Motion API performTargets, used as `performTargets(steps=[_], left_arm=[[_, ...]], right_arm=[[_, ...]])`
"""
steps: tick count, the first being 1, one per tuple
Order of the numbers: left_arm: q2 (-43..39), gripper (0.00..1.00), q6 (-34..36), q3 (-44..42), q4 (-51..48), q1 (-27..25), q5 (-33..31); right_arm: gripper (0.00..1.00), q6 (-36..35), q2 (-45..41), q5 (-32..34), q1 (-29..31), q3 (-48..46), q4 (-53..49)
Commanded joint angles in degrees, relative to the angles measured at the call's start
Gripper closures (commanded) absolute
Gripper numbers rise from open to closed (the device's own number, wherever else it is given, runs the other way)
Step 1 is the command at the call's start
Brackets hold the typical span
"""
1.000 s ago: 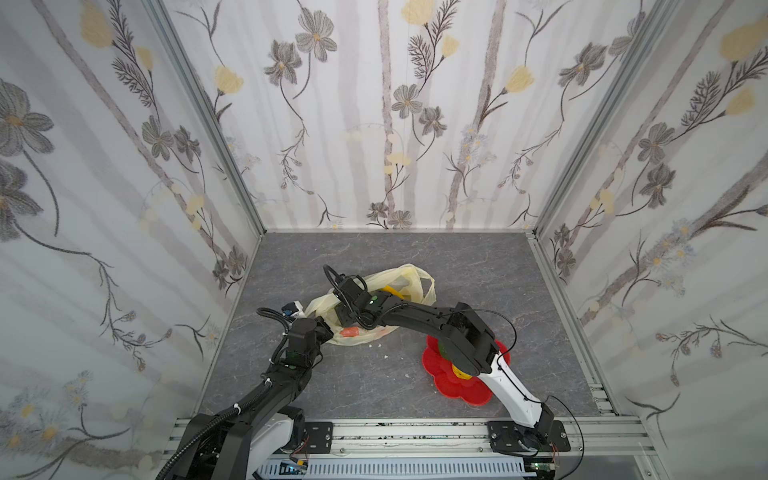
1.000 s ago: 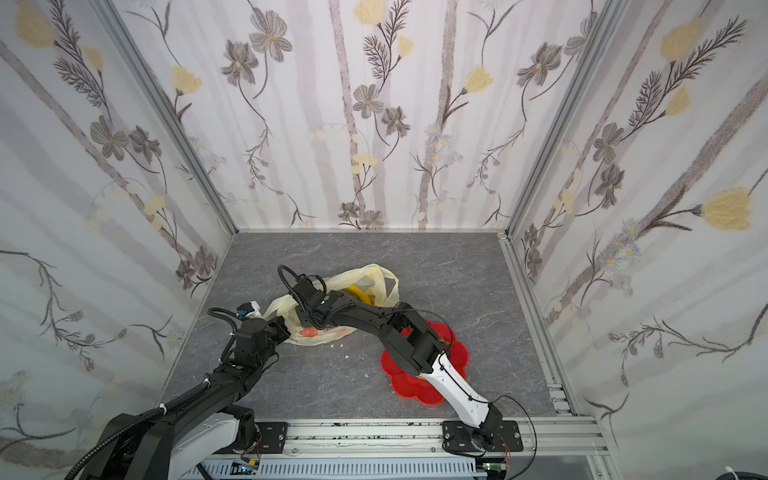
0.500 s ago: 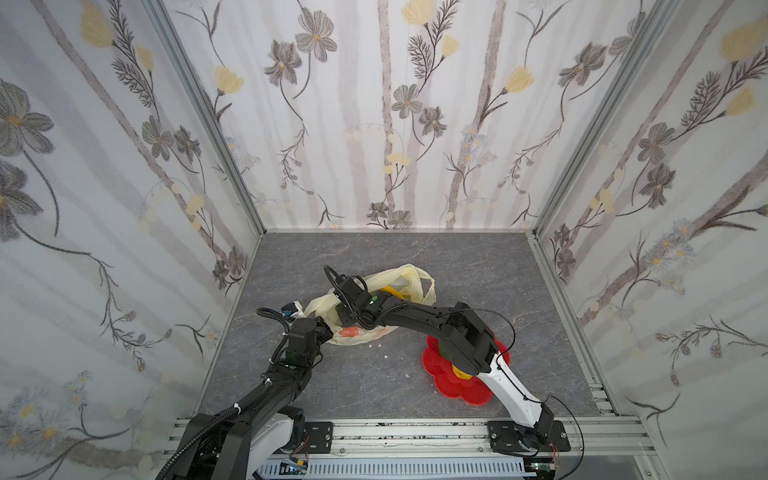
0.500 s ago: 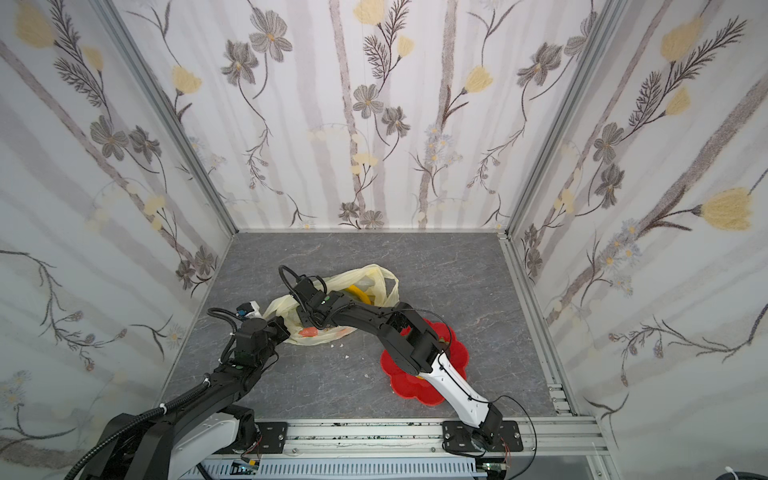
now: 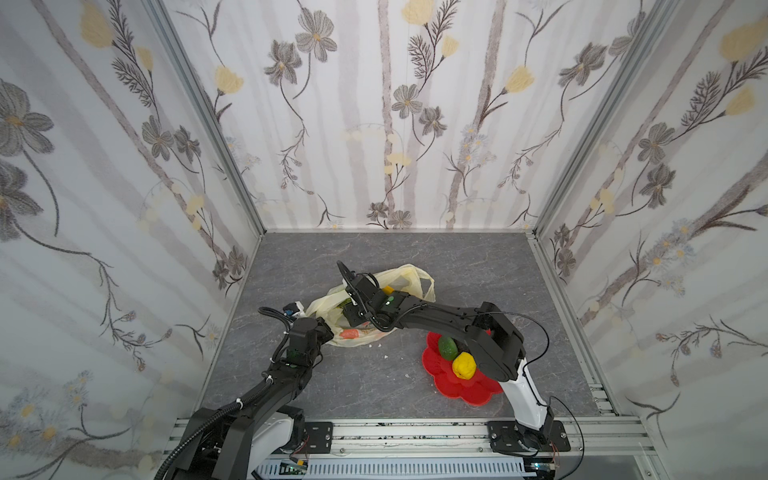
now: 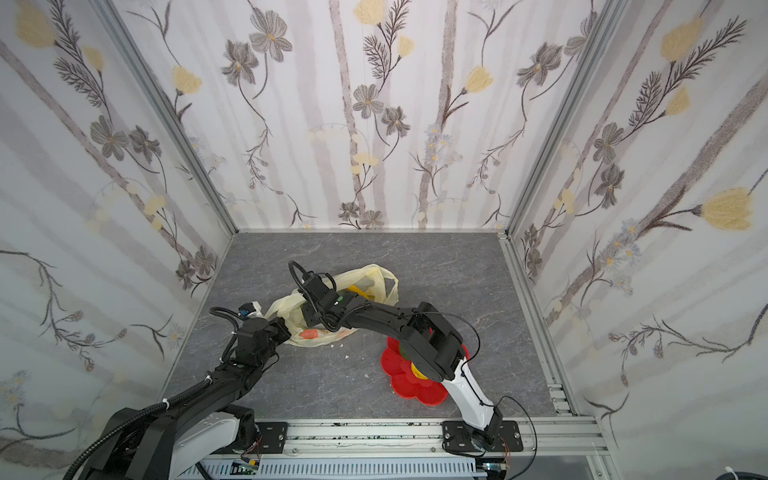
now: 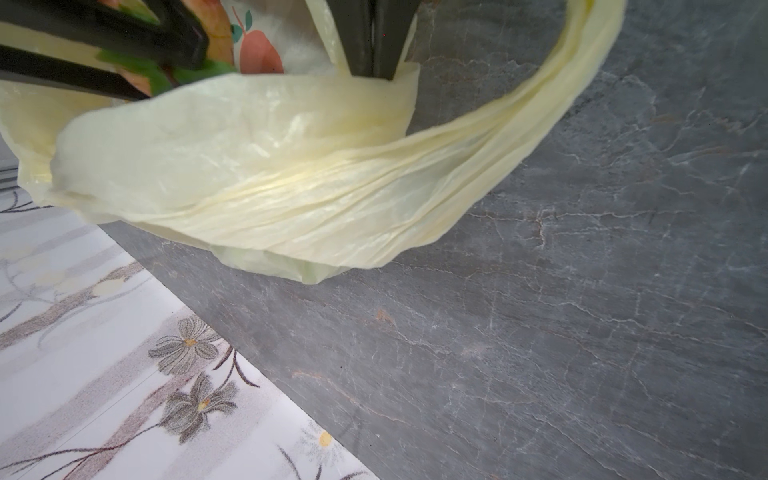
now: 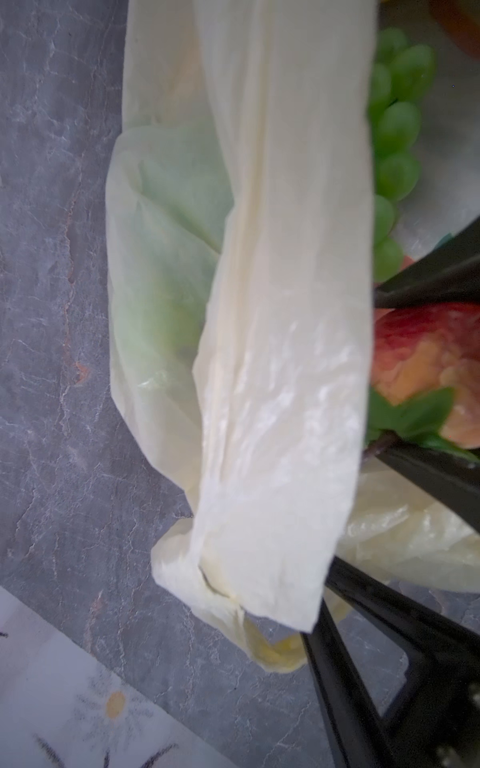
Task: Take the fake fruits out of the plastic bag
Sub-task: 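Close the right gripper on the red strawberry inside the bag, then lift the strawberry out and carry it over the red plate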
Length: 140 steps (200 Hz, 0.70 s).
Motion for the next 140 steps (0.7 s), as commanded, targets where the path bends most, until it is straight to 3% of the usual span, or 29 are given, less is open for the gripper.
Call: performTargets(steps=[1, 67, 105, 140], left_arm=[[0.2, 1.0, 0.4, 0.6, 2.2, 0.1, 0.0], [1.6, 1.0, 0.7, 1.1, 2.6, 0.1, 1.4], [2.0, 1.0, 0.8, 1.2, 2.7, 0.0, 1.4], [2.0, 1.0, 0.9, 1.3, 2.8, 0.1, 1.6]], right_arm=[[0.55, 2.4, -3.5, -1.4, 0.1, -4.0, 7.6], [0.57, 6.6, -12.9, -2.0, -1.0, -15.2, 16.5], [0.58, 13.0, -27.8, 1.5, -3.5, -34.6, 32.0], [0.59, 17.1, -38.9, 6.8, -5.5, -46.6, 34.8]])
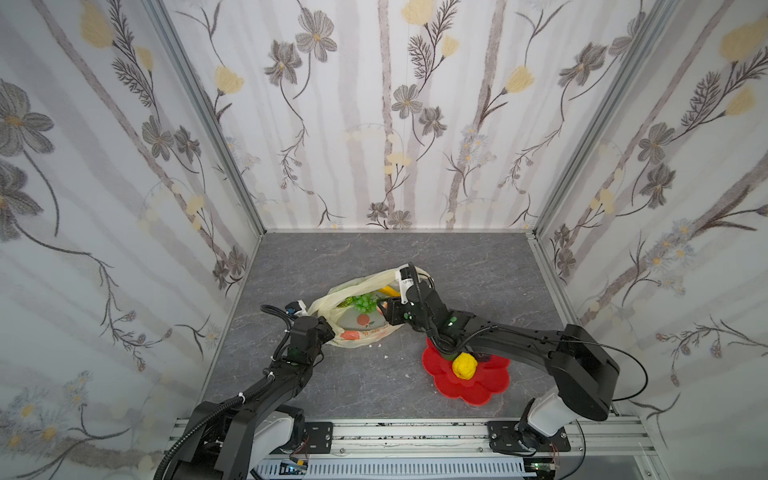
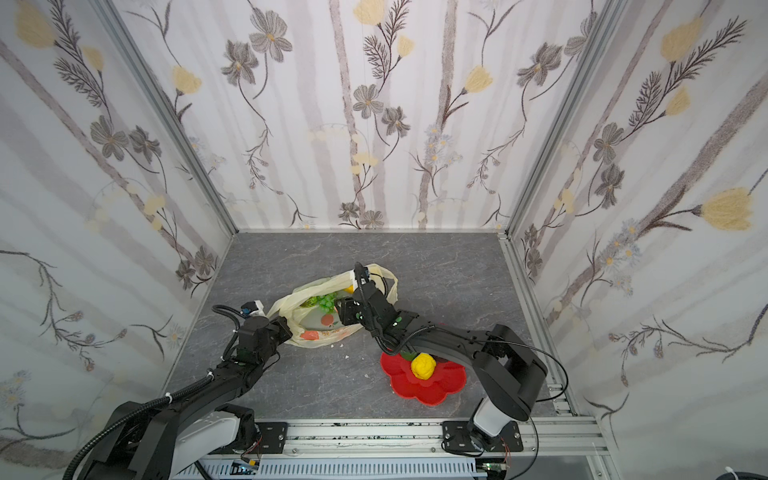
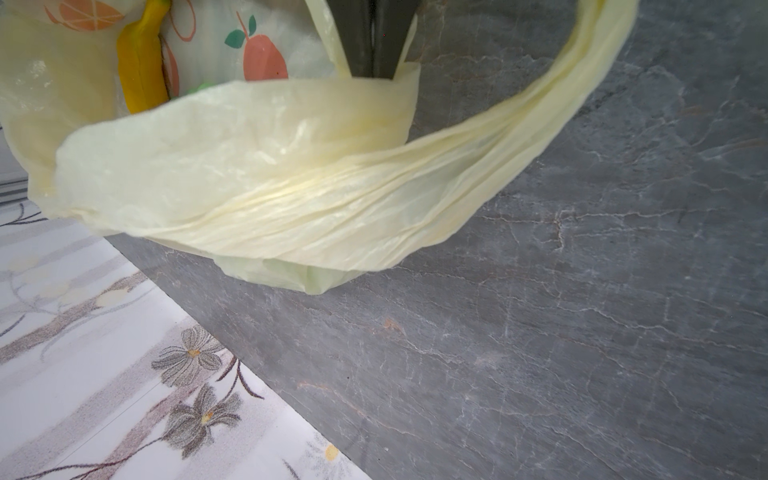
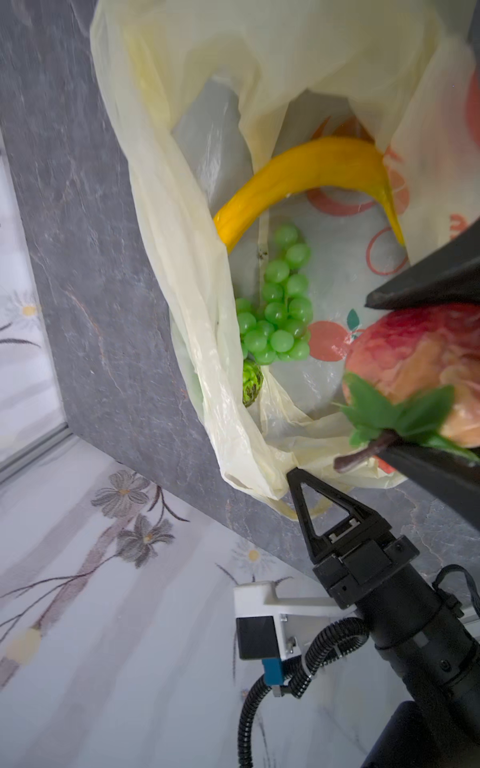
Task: Take the fake fruits out of the plastic bag
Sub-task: 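Lift the strawberry out and carry it over the red plate, then lower the strawberry into the red plate and open the right gripper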
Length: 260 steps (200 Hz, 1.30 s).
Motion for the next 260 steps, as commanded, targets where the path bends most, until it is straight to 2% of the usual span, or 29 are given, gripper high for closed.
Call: performTargets(steps=[1, 55, 91, 127, 190, 260], left_arm=[[0.1, 1.0, 0.5, 0.5, 1.8, 0.1, 0.0], [0.4, 1.0, 0.5, 0.6, 1.9, 0.0, 0.0], [0.9, 1.0, 0.6, 0.8, 2.1, 0.1, 0.1], [1.2, 1.0, 0.7, 0.8, 2.2, 0.1, 0.1], [1.0, 1.0, 0.8, 0.6, 2.3, 0.0, 0.0], [0.2, 1.0, 0.8, 0.1, 2.2, 0.0, -0.3]], right_arm=[[0.6, 4.5, -5.4, 4.8, -0.5, -5.5, 7.3], [0.6, 12.2, -23.1, 11.7, -0.8, -21.6, 3.3], [0.6, 17.0, -33.2, 13.0, 0.0, -29.7, -1.8], [0.6, 19.5, -39.8, 13.3, 2.5, -34.5, -5.5], [0.59, 17.8, -42.9, 14.5, 9.6, -39.7, -4.3], [0.57, 19.0, -42.1, 13.6, 10.0, -43.5, -1.8]])
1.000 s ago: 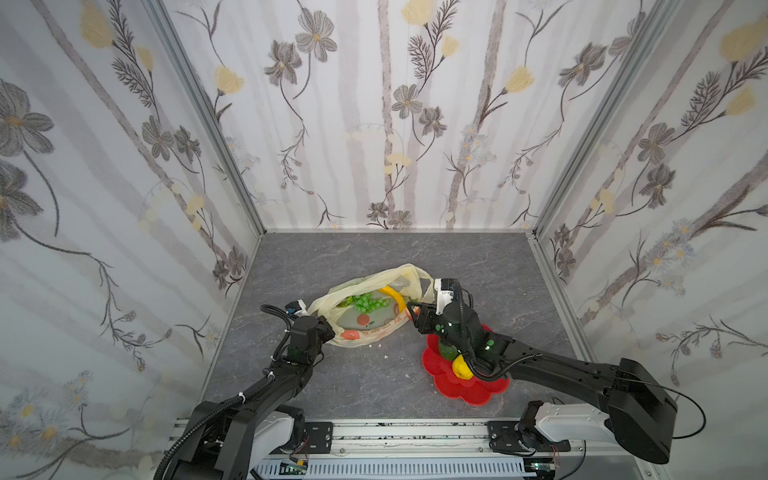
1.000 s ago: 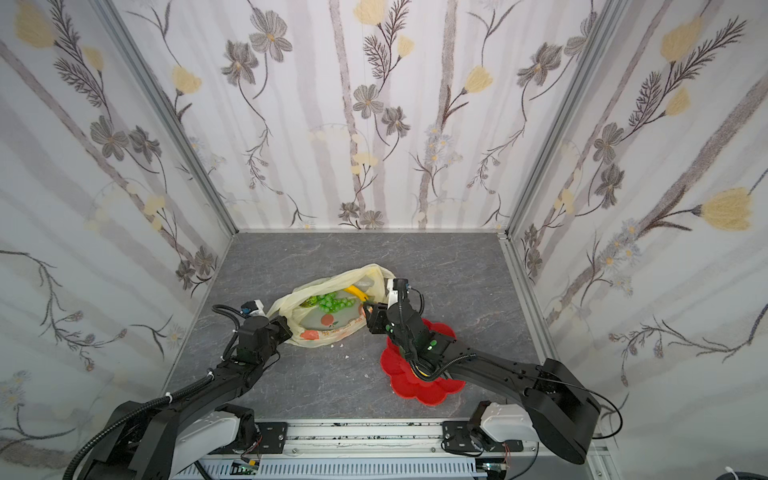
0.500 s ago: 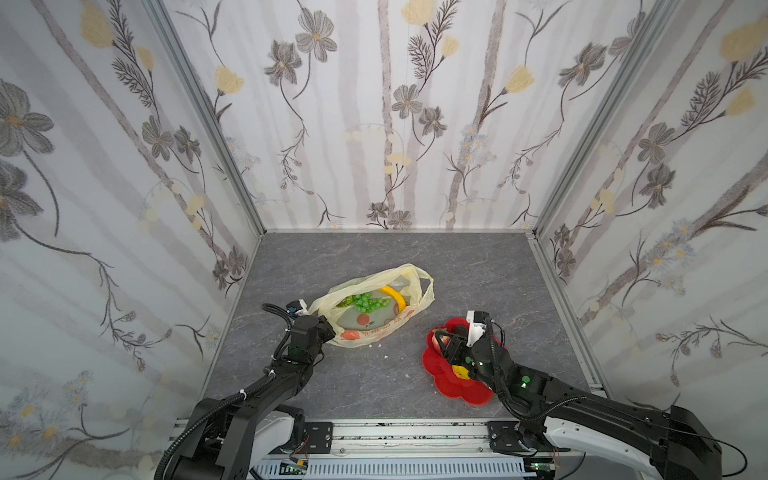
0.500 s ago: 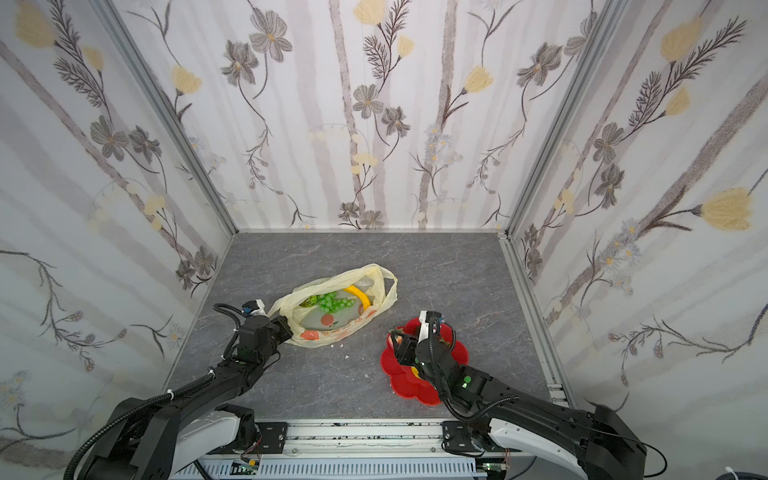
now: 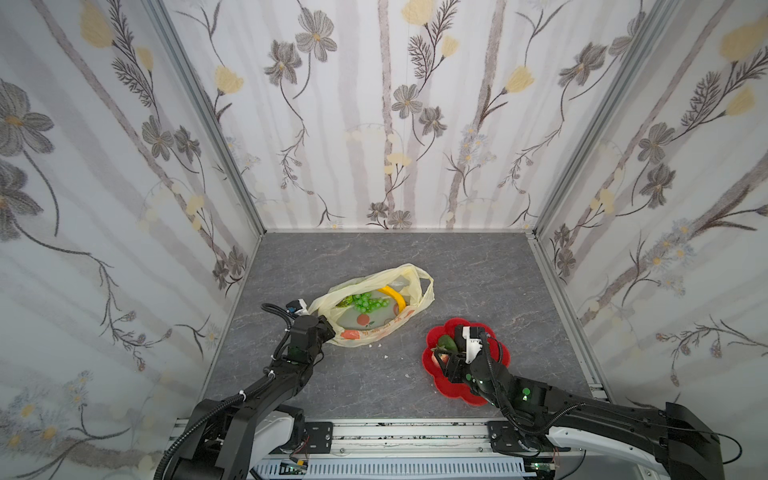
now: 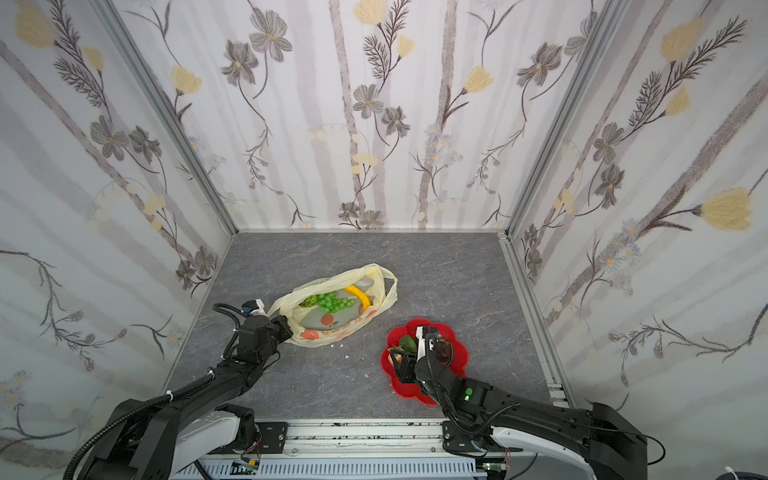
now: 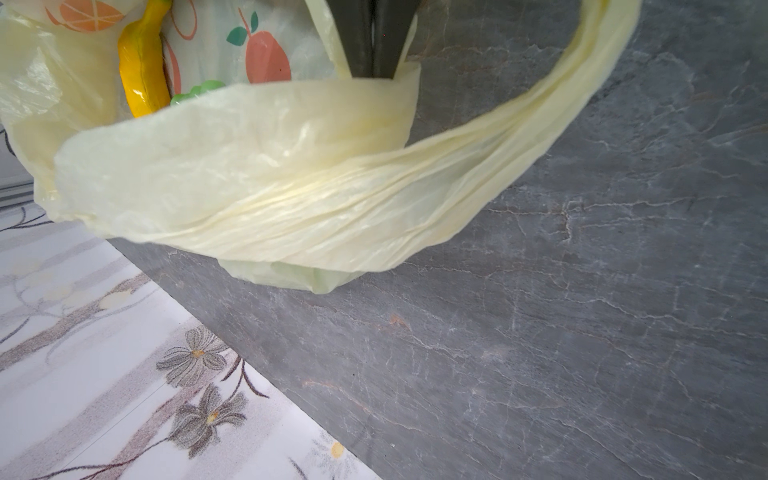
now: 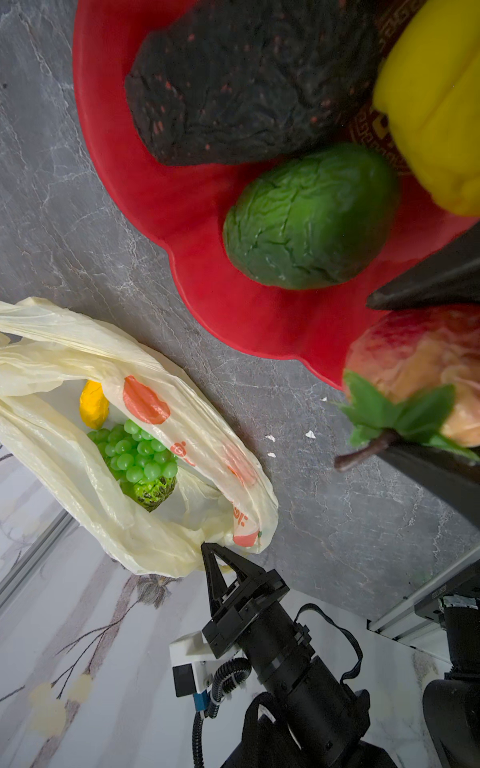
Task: Take the fake fruits out of the plastic bag
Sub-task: 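Lower the strawberry into the red plate and open the right gripper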
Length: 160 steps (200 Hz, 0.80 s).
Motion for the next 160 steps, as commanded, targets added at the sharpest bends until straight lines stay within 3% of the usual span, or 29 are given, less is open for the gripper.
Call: performTargets(steps=[1, 160], left_arm=[[-0.4, 1.0, -0.1, -0.1, 1.4, 0.0, -0.5], [-1.1, 1.0, 0.1, -0.3, 1.4, 0.0, -0.6]], right_arm=[[0.57, 0.9, 1.3, 0.0, 0.0, -1.0, 2.8], [0.47, 3.4, 5.6, 0.5, -0.5, -0.6, 2.5]])
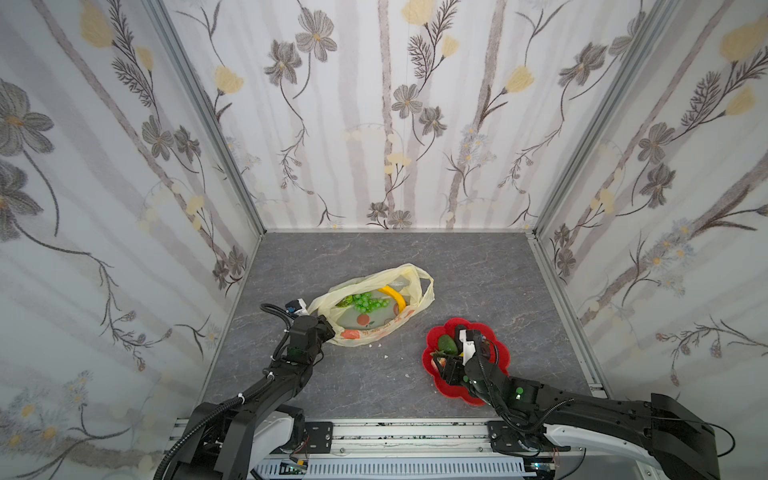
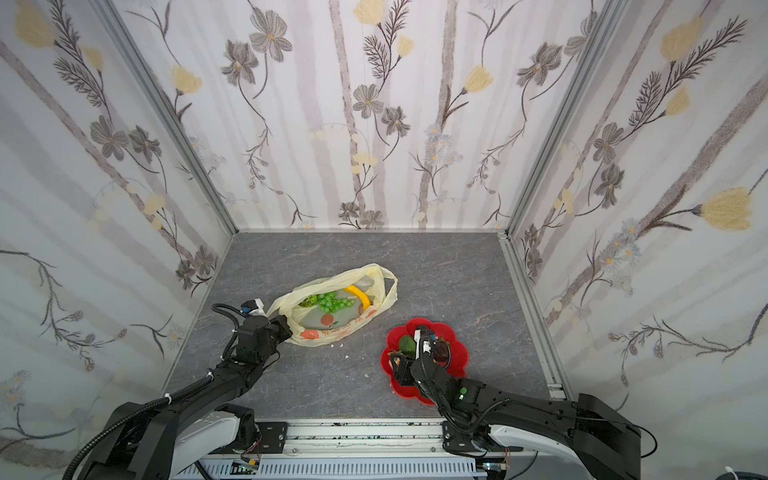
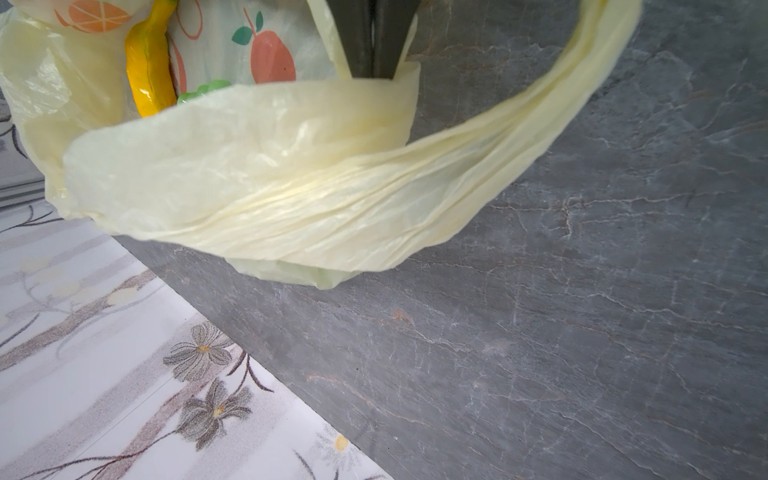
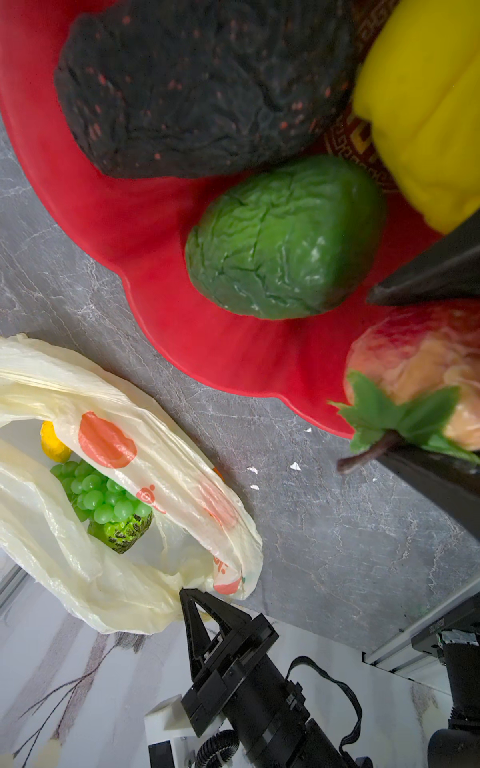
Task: Take the fake fruits out of the plastic bag
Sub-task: 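Lower the strawberry into the red plate and open the right gripper, then move the right gripper back into the bag toward the green bumpy fruit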
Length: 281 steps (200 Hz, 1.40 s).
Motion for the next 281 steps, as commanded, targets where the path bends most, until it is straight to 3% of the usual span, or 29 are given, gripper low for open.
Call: performTargets(steps=[1, 133, 212, 244, 281], left_arm=[[-0.1, 1.0, 0.1, -0.1, 1.4, 0.0, -0.4], [1.1, 1.0, 0.6, 0.5, 1.9, 0.0, 2.1], [5.7, 1.0, 2.8, 3.3, 2.4, -2.4, 4.9], [8.3, 1.0, 4.4, 5.4, 2.2, -5.9, 5.2], [8.7, 1.0, 3.3, 6.5, 1.7, -9.7, 4.5]], right_arm=[[0.47, 1.7, 0.1, 1.7, -0.1, 0.4, -0.1], [0.3, 1.3, -3.8, 4.3, 0.0, 1.8, -4.7], [0.2, -5.2, -10.4, 7.9, -0.7, 7.0, -9.7], [0.2, -9.0, -7.5, 5.8, -3.1, 12.9, -10.9], [0.21, -15.1, 3.7, 1.6, -5.3, 22.5, -9.3]])
